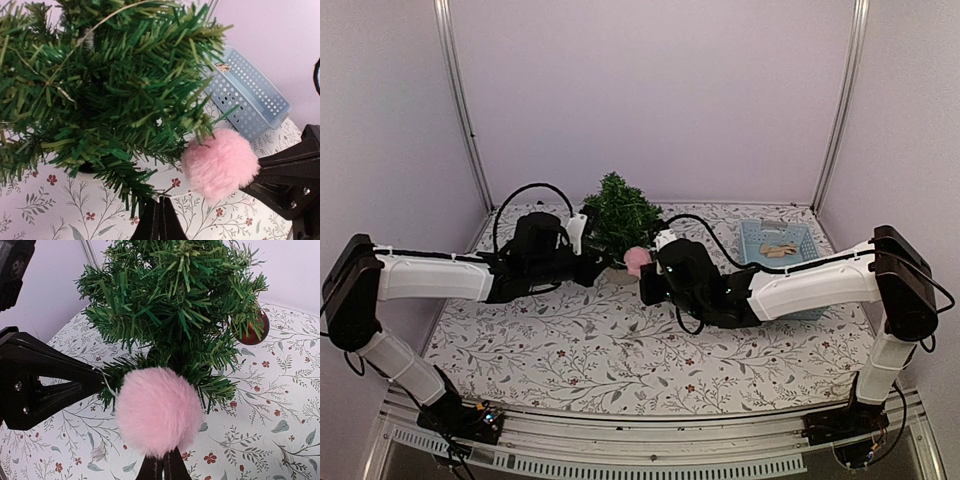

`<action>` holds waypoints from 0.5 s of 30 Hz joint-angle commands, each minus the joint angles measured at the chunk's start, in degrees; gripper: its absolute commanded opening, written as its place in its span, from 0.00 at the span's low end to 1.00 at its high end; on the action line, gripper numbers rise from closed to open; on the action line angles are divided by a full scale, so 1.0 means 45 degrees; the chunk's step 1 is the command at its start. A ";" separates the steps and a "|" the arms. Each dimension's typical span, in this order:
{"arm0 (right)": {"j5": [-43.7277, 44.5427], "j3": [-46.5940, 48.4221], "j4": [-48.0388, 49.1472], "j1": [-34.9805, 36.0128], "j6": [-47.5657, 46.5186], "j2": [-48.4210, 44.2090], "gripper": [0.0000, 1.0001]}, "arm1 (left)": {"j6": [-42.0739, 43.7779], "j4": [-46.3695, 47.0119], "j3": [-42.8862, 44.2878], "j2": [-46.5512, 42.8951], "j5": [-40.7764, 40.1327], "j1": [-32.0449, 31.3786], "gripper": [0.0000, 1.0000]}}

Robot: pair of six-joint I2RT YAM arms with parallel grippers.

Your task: Decorate the small christmas tree

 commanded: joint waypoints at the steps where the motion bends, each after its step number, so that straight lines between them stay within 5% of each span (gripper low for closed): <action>1: 0.0372 -0.0144 -0.0150 0.0013 0.0083 0.0152 0.00 | -0.0178 -0.0053 -0.0263 -0.0448 -0.0415 0.0283 0.00; 15: 0.0629 -0.0372 -0.0582 0.0016 0.0385 0.0017 0.00 | -0.0386 -0.0020 -0.0971 -0.0740 -0.1676 0.0610 0.00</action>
